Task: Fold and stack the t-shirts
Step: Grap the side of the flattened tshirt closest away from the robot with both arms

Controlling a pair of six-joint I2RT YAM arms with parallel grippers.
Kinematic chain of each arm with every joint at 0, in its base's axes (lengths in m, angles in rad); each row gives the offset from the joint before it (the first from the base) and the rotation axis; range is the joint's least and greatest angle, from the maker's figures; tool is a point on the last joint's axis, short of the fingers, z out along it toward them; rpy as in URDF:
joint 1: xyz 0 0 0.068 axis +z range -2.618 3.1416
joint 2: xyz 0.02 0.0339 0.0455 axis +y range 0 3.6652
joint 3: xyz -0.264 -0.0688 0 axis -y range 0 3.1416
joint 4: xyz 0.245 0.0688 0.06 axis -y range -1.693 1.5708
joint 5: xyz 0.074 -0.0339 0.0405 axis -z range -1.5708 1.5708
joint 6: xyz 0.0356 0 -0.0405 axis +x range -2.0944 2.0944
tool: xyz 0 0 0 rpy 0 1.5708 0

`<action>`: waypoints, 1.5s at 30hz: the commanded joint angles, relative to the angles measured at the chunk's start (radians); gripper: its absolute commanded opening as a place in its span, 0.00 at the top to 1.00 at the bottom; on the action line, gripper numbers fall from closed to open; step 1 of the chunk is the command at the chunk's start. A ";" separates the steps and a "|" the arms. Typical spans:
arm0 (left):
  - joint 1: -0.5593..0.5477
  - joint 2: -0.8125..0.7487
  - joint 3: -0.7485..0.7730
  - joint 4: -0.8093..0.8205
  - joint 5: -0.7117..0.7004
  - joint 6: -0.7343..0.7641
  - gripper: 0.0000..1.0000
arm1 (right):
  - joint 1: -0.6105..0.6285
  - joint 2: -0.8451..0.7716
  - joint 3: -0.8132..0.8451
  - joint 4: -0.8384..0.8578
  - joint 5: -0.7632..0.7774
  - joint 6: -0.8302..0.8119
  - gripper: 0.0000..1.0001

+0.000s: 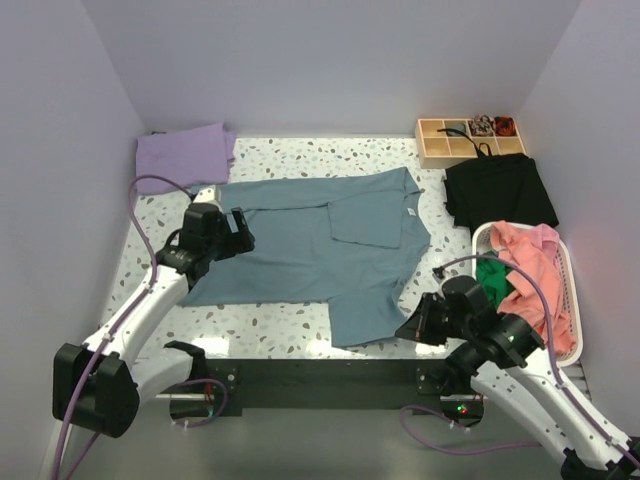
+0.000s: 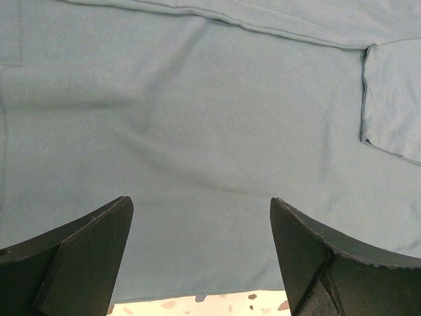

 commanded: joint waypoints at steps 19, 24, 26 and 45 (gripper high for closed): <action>0.013 -0.069 0.000 -0.277 -0.085 -0.188 0.03 | 0.002 0.504 0.188 0.462 0.045 -0.262 1.00; 0.012 -0.093 -0.035 -0.323 -0.044 -0.248 0.14 | 0.002 0.514 0.165 0.462 0.045 -0.290 1.00; 0.012 -0.093 -0.050 -0.351 -0.015 -0.286 0.15 | 0.002 0.522 0.163 0.463 0.044 -0.305 1.00; 0.029 0.048 -0.147 -0.394 -0.162 -0.736 0.10 | 0.004 0.625 0.249 0.478 0.053 -0.457 1.00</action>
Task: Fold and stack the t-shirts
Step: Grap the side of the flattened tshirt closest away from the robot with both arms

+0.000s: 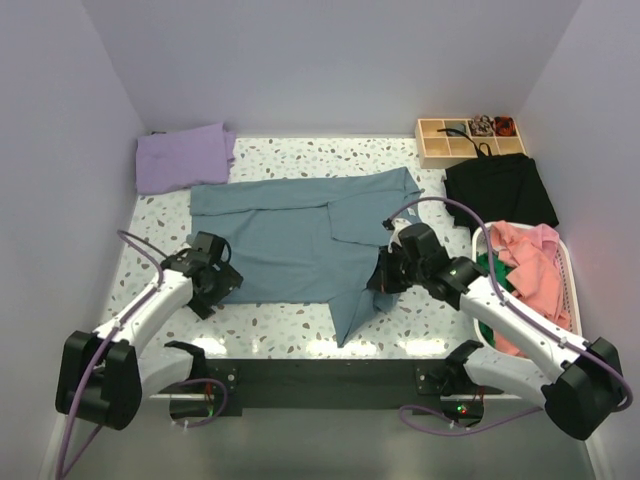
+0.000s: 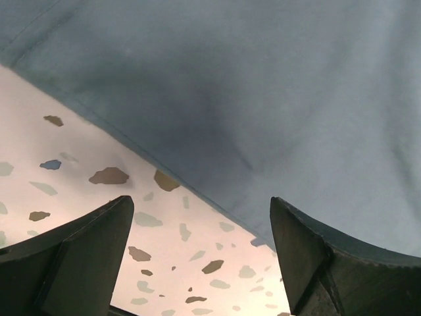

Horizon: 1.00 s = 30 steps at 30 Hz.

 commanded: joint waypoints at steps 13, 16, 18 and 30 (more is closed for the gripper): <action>0.090 -0.009 -0.104 0.108 -0.194 -0.227 0.18 | 0.002 0.056 0.104 -0.009 0.067 -0.094 1.00; 0.100 -0.014 -0.120 0.120 -0.226 -0.229 0.39 | 0.002 0.070 0.114 -0.017 0.070 -0.094 1.00; 0.106 -0.023 -0.140 0.131 -0.229 -0.227 0.47 | 0.000 0.075 0.117 -0.023 0.073 -0.091 1.00; 0.135 -0.041 -0.177 0.194 -0.226 -0.115 1.00 | 0.000 0.087 0.132 -0.048 0.108 -0.066 1.00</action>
